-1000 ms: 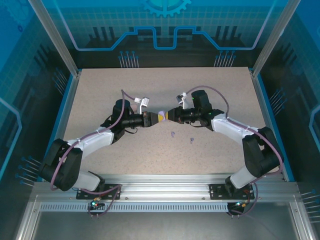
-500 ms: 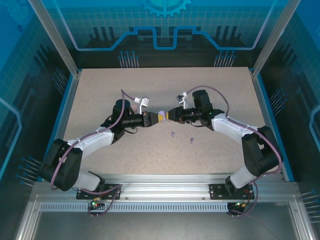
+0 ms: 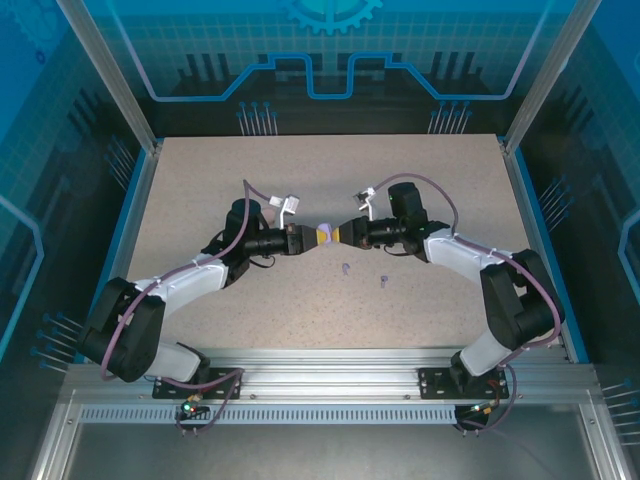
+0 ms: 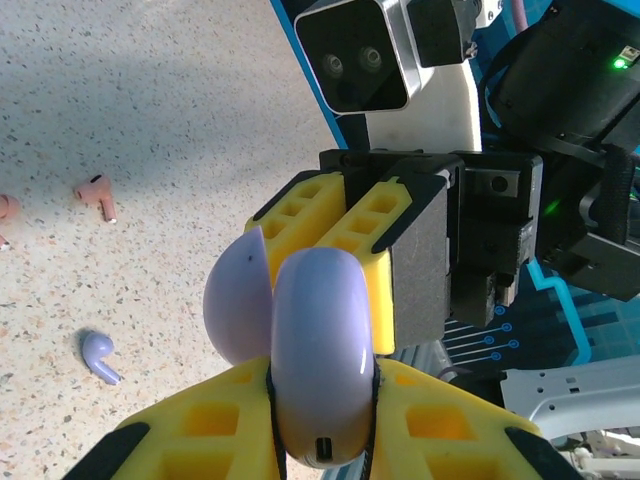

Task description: Insert wireless bluetooth earbuds into charging case

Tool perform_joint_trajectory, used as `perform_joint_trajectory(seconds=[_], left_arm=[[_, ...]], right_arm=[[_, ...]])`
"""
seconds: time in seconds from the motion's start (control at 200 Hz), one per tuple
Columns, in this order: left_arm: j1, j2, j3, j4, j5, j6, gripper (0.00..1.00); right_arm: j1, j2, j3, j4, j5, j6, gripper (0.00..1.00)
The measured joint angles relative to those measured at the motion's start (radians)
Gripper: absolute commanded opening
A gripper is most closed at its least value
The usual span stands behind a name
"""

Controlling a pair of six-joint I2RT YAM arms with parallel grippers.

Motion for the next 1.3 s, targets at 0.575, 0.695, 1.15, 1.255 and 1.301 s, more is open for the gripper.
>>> perform_joint_trajectory(seconds=[0.575, 0.695, 1.15, 1.255, 1.301], left_arm=[[0.000, 0.016, 0.042, 0.000, 0.072, -0.033, 0.02], [0.000, 0.018, 0.045, 0.003, 0.077, -0.033, 0.02], [-0.004, 0.024, 0.045, 0.009, 0.073, -0.033, 0.02], [-0.004, 0.025, 0.045, 0.013, 0.068, -0.033, 0.13], [-0.004, 0.025, 0.045, 0.014, 0.064, -0.032, 0.23]], right_arm=[[-0.022, 0.002, 0.009, -0.005, -0.093, -0.049, 0.25], [-0.022, 0.002, 0.019, -0.019, -0.095, -0.050, 0.24], [-0.022, 0.002, 0.041, -0.051, -0.090, -0.038, 0.00], [-0.021, 0.002, 0.054, -0.079, -0.082, -0.039, 0.00], [-0.021, 0.000, 0.061, -0.098, -0.073, -0.041, 0.00]])
